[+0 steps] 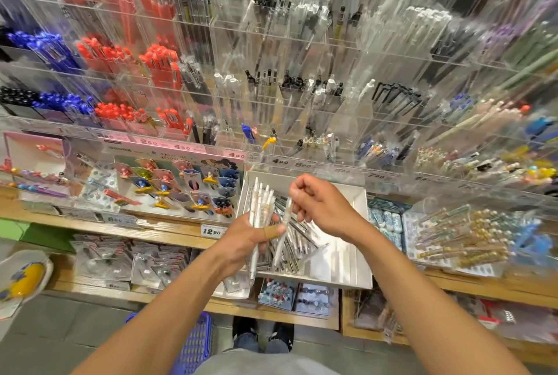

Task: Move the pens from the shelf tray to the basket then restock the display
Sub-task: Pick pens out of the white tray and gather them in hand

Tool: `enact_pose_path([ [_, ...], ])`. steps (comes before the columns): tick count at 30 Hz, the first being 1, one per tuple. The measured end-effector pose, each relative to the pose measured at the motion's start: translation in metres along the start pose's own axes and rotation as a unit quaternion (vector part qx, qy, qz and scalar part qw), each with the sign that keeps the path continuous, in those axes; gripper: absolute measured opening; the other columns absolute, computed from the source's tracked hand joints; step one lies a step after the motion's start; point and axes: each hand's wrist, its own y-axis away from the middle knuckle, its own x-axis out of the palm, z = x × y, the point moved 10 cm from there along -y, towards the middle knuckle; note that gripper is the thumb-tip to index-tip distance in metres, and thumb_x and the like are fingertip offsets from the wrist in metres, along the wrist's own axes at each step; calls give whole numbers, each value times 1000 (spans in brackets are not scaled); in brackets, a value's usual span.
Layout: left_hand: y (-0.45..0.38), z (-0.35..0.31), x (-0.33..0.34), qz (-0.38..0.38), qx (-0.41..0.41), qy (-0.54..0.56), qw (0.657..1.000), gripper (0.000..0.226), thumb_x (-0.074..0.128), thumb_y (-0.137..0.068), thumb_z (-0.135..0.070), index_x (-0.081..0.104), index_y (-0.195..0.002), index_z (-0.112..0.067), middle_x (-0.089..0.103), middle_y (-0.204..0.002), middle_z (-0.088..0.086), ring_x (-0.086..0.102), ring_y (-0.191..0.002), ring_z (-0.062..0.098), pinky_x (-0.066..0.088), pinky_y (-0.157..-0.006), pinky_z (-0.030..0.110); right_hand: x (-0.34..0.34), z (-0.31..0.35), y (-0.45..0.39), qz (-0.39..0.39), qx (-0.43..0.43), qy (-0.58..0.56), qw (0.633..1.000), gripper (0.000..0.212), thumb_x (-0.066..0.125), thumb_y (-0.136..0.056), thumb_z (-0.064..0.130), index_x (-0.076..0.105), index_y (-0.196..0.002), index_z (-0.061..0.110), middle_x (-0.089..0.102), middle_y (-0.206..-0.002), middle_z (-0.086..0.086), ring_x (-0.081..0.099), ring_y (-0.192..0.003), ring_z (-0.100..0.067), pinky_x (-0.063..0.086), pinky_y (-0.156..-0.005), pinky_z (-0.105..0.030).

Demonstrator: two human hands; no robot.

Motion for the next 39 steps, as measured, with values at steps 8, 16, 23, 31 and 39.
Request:
enact_pose_path([
  [8,6,20,-4,6,-64,78,995,110,95,-55,-24,36,-143,2,66,-116,20,61,-90,23,54,-74,34,6,-62,-17,-32,97,-145,984,11,60,-96,24,62,-101,15,71,-84,-6,65,-61,-16,49,-55,-25],
  [16,8,35,-16,23,-88,183,979,30,71,-79,-6,57,-104,3,61,-70,9,59,-60,18,53,-51,24,-19,-196,28,-18,282,368,886,27,62,-92,30,54,-115,16,55,-115,-3,54,-91,-18,45,-77,-30],
  [23,5,44,-18,3,-91,171,981,16,64,-90,-3,61,-106,2,66,-75,11,65,-64,22,58,-58,30,-1,-207,35,80,257,296,916,6,67,-91,26,62,-87,25,64,-101,3,59,-84,-15,47,-71,-28],
  [31,1,50,-21,-30,-100,163,981,43,77,-76,-10,62,-115,4,65,-71,8,57,-56,16,52,-51,28,-30,-173,42,65,295,254,919,24,51,-99,15,70,-96,2,71,-89,-9,45,-51,-8,39,-50,-24],
  [39,1,44,-16,-61,-83,169,980,56,86,-63,-29,67,-107,-1,64,-73,7,59,-60,17,54,-50,28,9,-88,49,64,223,-103,967,15,58,-94,12,62,-109,11,74,-84,-6,65,-67,-12,49,-56,-20],
])
